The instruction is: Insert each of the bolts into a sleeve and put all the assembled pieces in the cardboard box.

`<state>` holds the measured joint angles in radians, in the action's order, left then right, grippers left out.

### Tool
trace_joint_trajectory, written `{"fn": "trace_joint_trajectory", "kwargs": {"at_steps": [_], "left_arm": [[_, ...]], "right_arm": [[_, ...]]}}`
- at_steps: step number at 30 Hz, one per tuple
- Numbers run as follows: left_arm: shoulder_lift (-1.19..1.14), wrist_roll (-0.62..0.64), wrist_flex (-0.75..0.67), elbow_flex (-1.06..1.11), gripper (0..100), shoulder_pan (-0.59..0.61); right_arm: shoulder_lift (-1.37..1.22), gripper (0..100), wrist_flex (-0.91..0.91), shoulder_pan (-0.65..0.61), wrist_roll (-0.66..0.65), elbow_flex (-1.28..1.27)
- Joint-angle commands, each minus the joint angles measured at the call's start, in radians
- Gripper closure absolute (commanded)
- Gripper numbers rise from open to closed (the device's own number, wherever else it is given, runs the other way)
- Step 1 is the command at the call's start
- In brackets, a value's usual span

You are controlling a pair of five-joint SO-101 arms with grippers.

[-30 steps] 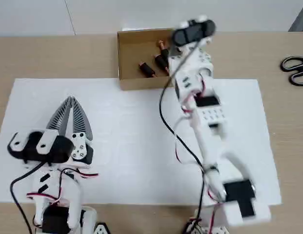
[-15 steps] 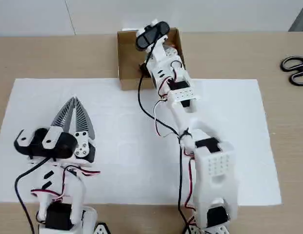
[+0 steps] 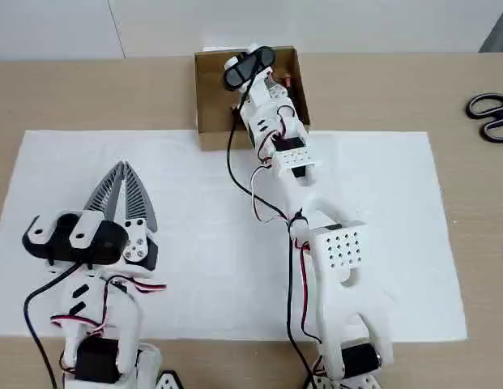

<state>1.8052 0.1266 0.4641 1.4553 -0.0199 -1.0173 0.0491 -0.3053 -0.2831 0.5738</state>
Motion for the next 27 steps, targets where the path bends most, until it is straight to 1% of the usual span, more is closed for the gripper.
{"fn": "trace_joint_trajectory", "kwargs": {"at_steps": [1,7,9,12,15,27], "left_arm": [[0.014,0.002,-0.023,-0.002,99,0.006],[0.014,0.002,-0.023,-0.002,99,0.006],[0.014,0.002,-0.023,-0.002,99,0.006],[0.014,0.002,-0.023,-0.002,99,0.006],[0.014,0.002,-0.023,-0.002,99,0.006],[0.014,0.003,-0.021,-0.002,99,0.006]], "right_arm": [[0.01,99.5,-0.022,0.012,-0.009,0.048],[0.01,99.4,-0.019,0.015,-0.009,0.048],[0.01,97.6,-0.019,0.013,-0.009,0.048],[0.008,87.3,-0.016,0.013,-0.009,0.046],[0.012,77.8,0.031,0.008,-0.009,0.046],[0.058,77.5,0.061,-0.008,-0.009,0.046]]}}
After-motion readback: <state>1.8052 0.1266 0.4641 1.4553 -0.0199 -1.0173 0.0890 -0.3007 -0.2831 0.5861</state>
